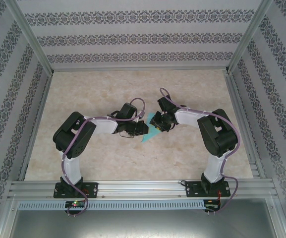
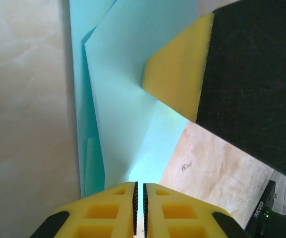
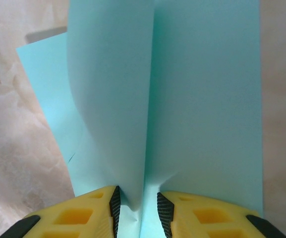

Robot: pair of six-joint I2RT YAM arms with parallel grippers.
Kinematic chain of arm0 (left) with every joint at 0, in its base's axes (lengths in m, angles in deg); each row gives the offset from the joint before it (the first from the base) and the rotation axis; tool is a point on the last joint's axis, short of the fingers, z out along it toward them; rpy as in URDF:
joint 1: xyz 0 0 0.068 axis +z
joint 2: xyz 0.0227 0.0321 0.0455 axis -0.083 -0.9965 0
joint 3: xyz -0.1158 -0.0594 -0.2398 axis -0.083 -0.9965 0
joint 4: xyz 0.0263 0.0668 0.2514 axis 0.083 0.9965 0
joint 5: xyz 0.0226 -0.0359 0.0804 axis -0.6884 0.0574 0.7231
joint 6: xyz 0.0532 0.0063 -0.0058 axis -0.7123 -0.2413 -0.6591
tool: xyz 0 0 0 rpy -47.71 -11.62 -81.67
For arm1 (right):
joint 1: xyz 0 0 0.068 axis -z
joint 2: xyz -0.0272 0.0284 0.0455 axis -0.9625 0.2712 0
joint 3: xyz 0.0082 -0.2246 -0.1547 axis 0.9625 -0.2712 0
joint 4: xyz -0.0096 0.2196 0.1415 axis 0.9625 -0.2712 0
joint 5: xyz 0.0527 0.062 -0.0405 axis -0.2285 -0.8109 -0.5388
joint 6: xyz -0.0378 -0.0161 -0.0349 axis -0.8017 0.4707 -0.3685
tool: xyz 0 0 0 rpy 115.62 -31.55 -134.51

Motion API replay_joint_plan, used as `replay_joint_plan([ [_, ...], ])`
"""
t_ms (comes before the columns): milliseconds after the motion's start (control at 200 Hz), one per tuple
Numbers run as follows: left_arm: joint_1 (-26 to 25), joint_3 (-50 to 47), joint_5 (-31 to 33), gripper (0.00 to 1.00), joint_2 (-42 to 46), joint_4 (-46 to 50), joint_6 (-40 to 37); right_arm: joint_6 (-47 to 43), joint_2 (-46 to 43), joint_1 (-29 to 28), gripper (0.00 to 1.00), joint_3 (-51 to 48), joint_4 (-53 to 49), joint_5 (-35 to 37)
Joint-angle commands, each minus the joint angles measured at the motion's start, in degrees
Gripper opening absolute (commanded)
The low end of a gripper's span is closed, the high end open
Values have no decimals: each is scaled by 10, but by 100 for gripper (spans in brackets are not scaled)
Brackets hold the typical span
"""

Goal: Fold a paper plane with a square sheet of paper (pick it up from the middle)
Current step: Fourth fold the wing at the center of the table.

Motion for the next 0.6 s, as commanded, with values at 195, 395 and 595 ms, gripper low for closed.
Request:
replay_joint_plan([
  [195, -4, 13, 27, 14, -5, 40, -14, 6, 100, -8, 33, -51, -108, 89],
  [395, -4, 13, 37, 13, -5, 45, -14, 4, 109, -8, 33, -50, -107, 89],
  [595, -3, 15, 45, 11, -2, 49, -15, 1, 118, -9, 36, -50, -102, 82],
])
